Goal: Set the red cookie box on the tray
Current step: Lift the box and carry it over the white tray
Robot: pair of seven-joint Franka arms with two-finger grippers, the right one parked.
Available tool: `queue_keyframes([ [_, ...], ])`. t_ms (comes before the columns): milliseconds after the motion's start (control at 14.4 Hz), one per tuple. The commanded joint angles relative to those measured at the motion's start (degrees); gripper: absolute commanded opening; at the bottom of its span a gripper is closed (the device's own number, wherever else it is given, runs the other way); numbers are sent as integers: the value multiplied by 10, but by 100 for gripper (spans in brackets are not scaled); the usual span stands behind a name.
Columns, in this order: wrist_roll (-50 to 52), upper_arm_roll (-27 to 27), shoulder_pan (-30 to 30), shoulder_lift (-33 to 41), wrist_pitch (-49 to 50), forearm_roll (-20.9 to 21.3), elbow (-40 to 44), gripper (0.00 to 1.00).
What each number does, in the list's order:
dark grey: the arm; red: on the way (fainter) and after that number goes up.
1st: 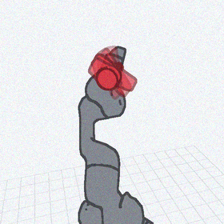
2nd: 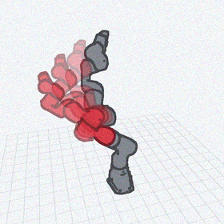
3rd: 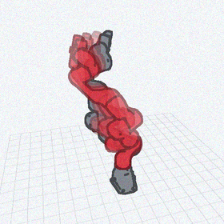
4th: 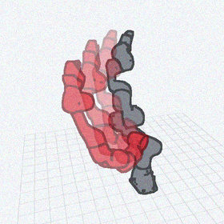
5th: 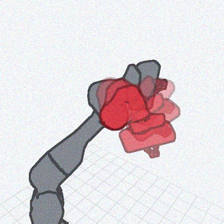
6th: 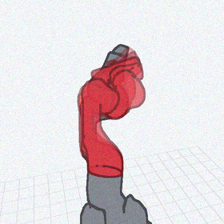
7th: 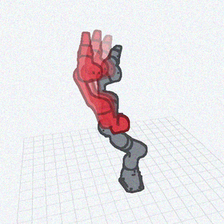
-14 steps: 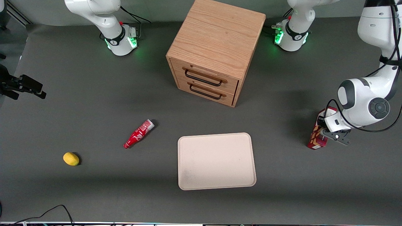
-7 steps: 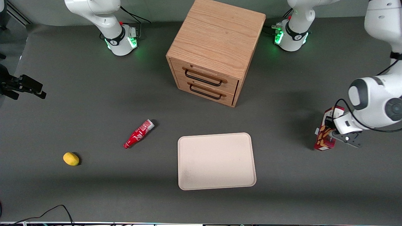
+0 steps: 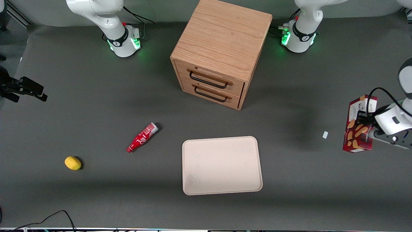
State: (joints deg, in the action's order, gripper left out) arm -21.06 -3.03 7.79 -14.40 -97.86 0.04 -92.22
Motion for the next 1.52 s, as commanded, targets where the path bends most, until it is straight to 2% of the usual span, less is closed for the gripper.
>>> queue_keyframes([
  [0,106,-42,-6,-11,104,0,105,0],
  [346,326,-168,-7,-17,113,3,129,0],
  [554,413,-223,-8,-50,58,11,128,0],
  [831,556,-303,-16,-128,-33,103,127,0],
  [1038,636,-314,-48,-193,-99,166,128,0],
  [1315,654,-299,-76,-255,-187,188,129,0],
  [1454,654,-288,-96,-280,-224,220,129,0],
])
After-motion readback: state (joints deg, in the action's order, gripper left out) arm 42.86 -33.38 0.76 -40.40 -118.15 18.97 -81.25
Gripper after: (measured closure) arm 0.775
